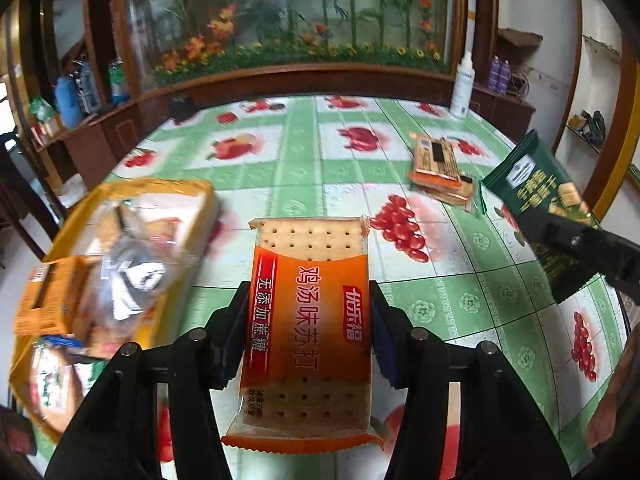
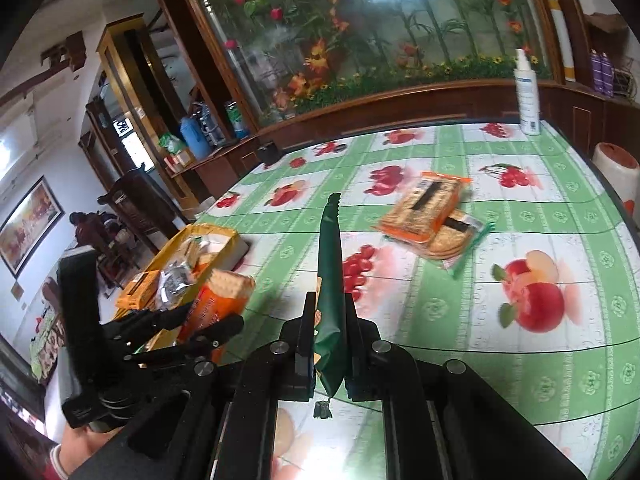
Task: Organize snacks
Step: 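Carry the orange cracker pack with the left gripper while the right carries the green bag to the tray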
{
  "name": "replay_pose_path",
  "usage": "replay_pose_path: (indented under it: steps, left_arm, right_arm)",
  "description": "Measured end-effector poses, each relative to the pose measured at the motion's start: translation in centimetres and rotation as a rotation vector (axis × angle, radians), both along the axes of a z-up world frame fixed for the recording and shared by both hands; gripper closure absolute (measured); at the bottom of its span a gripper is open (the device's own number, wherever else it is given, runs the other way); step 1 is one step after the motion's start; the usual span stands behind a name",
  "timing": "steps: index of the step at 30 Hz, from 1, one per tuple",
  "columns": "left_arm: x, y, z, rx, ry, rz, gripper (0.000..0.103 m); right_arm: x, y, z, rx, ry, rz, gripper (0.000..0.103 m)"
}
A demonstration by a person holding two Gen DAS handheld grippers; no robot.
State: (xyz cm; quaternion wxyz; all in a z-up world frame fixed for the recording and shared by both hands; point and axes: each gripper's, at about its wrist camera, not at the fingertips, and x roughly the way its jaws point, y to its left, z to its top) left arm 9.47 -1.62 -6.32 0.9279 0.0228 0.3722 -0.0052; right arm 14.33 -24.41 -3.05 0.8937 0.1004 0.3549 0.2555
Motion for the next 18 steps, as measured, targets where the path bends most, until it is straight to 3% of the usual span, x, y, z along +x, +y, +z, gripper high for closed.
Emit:
replay_pose_path:
  steps: [18]
  left_arm:
    - [-4.2, 5.3, 2.0, 0.026, -0.079, 0.146, 0.05]
  right_arm:
    - [-2.6, 4.8, 1.0, 0.054, -0.013, 0.138, 0.093]
